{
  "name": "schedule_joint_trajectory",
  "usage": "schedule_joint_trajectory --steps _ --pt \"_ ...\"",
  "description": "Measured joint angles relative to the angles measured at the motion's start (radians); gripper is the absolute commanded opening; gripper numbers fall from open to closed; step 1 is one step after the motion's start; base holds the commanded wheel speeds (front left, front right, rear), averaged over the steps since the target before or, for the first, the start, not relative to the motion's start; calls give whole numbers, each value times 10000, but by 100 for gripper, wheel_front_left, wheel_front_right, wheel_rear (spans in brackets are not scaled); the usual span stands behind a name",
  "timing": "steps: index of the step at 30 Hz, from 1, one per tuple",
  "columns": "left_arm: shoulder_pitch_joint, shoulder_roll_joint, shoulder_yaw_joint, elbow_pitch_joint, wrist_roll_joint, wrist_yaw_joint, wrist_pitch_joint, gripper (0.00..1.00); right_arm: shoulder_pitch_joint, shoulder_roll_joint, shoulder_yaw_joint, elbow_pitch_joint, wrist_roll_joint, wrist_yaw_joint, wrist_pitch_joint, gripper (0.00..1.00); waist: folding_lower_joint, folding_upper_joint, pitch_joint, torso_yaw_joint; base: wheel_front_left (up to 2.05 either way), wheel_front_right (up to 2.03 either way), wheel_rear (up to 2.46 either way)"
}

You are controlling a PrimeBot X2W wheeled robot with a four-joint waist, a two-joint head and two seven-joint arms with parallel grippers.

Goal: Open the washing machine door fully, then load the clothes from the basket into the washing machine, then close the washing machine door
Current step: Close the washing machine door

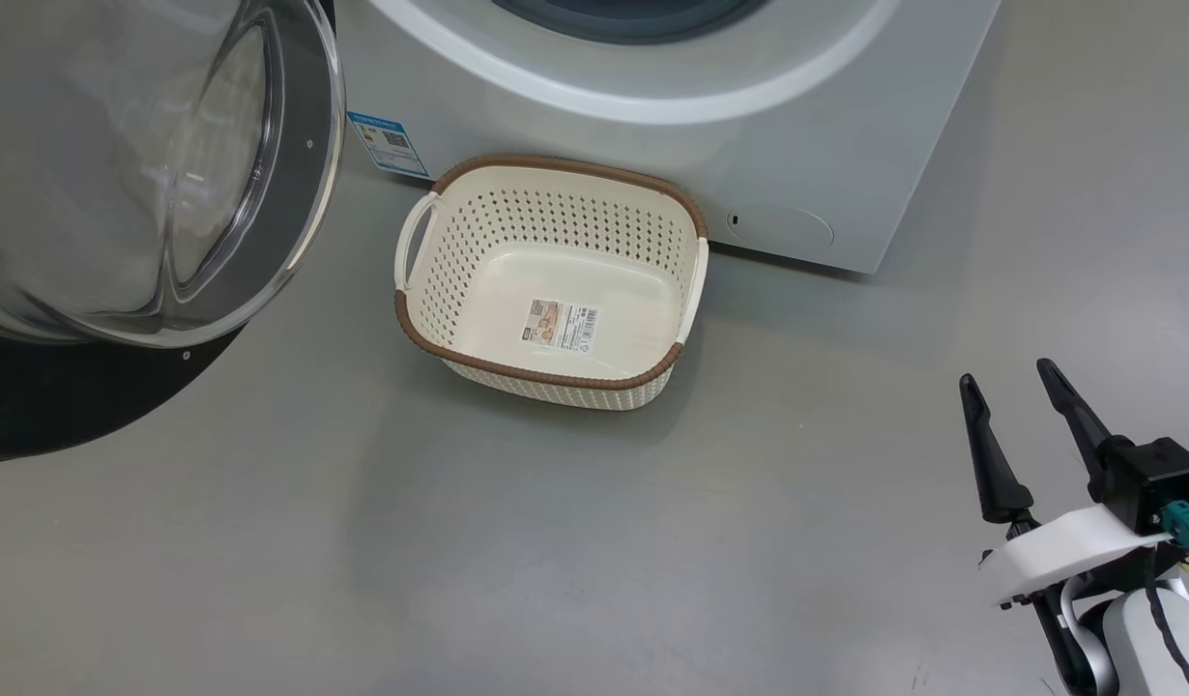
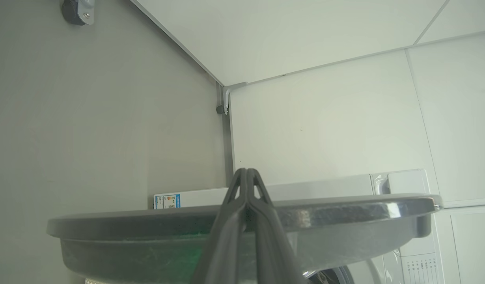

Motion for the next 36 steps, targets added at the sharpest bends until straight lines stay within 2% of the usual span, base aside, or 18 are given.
schedule_joint_trajectory --steps 23,36 --pt "662 -77 -334 -1248 -871 0 2188 0 3 13 19 8 77 -2 0 100 0 0 19 72 0 0 0" --pt "1300 -650 -943 -1837 -1939 0 4439 0 2 56 25 125 165 -4 -10 100 0 0 -63 195 0 0 0"
